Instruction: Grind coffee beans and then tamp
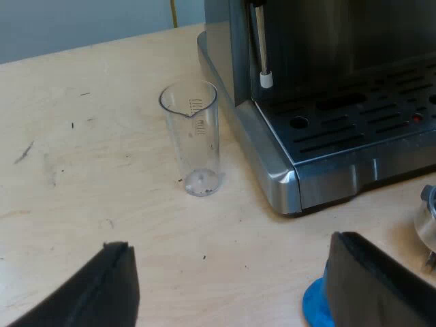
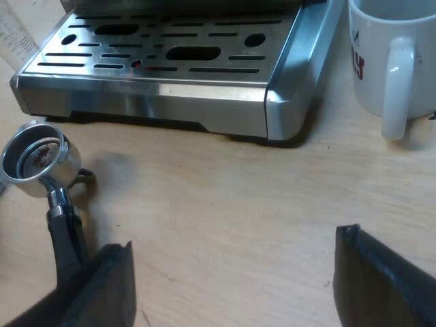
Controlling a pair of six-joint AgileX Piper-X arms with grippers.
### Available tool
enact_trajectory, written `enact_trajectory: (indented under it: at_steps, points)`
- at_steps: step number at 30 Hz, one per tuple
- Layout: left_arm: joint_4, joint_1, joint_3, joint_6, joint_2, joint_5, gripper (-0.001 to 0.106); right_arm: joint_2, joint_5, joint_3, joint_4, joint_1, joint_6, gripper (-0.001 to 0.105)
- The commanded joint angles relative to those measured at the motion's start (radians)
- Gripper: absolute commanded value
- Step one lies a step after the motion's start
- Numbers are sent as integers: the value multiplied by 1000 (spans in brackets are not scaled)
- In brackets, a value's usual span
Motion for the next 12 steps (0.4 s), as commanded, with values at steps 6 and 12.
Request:
enact_trajectory:
  at_steps: [6,12]
  points:
    - [-4,0,-2,-1,-40,-10,60,-46,-13,-7,-1,-1,-11,63]
    - [-4,0,-2,-1,-40,-10,60,-46,-13,-7,-1,-1,-11,63]
